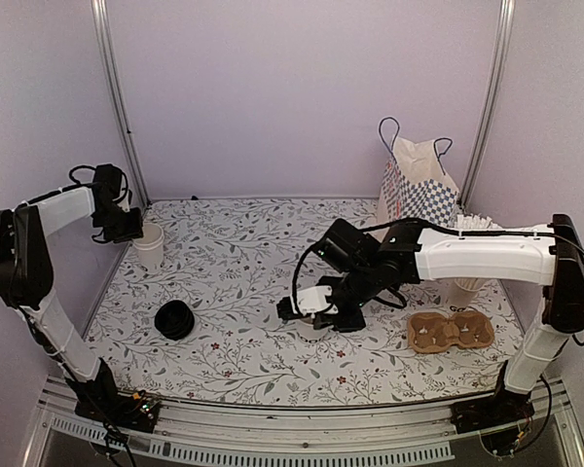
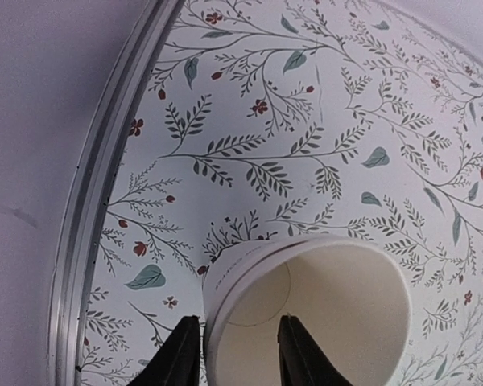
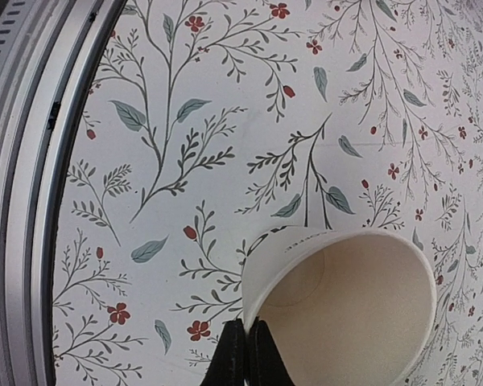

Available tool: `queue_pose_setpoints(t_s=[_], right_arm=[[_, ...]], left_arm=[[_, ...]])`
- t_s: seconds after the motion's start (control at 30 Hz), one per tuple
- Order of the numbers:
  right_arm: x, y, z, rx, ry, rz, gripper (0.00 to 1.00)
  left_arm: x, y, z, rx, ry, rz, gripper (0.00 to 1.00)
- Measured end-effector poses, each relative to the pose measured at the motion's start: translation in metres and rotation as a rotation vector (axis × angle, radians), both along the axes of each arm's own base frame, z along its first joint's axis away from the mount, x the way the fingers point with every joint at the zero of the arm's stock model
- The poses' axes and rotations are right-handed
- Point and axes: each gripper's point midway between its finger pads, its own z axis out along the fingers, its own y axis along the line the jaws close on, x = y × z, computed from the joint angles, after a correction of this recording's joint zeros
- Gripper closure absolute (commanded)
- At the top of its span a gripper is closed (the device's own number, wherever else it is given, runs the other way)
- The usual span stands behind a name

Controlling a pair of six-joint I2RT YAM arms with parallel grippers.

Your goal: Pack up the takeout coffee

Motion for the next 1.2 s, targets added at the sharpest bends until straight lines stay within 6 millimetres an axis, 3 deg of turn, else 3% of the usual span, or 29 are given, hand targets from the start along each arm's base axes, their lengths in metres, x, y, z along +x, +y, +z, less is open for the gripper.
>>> queue_pose_setpoints(t_s=[0.17, 0.27, 0.37, 0.47, 0.63, 0.83, 0.9, 0.97, 1.1, 1.2], right_arm=[[0.001, 0.001, -0.001, 0.001, -0.001, -0.001, 0.99], [0.002, 0.003, -0.002, 0.001, 0.002, -0.003, 0.85], [0.002, 0.005, -0.002, 0.006, 0.009, -0.012, 0.76], [0.003, 0.008, 0.003, 0.017, 0.010, -0.013, 0.70], [0.003, 0.007, 0.016, 0.045, -0.001, -0.017, 0.65], [0.016, -0.017, 0.072, 0.205, -0.012, -0.063, 0.64], [0.030, -0.036, 0.083, 0.259, -0.024, -0.115, 0.64], [0.044, -0.059, 0.081, 0.300, -0.019, -0.177, 0.64], [0.060, -0.099, 0.053, 0.333, 0.049, -0.293, 0.63], [0.065, -0.113, 0.036, 0.342, 0.074, -0.342, 0.62]], left_arm=[[-0.004, 0.005, 0.001, 0.024, -0.002, 0.023, 0.48], [-0.009, 0.009, 0.010, 0.045, -0.020, 0.043, 0.42], [-0.016, 0.016, 0.030, 0.103, -0.059, 0.081, 0.41], [-0.022, 0.015, 0.062, 0.179, -0.130, 0.099, 0.41], [-0.032, -0.030, 0.115, 0.209, -0.256, -0.004, 0.41], [-0.063, -0.083, 0.147, 0.099, -0.329, -0.155, 0.44], [-0.074, -0.096, 0.142, 0.062, -0.308, -0.182, 0.44], [-0.087, -0.113, 0.124, 0.035, -0.246, -0.213, 0.44], [-0.121, -0.152, 0.063, 0.016, -0.042, -0.307, 0.45], [-0.151, -0.168, 0.024, 0.031, 0.109, -0.358, 0.45]])
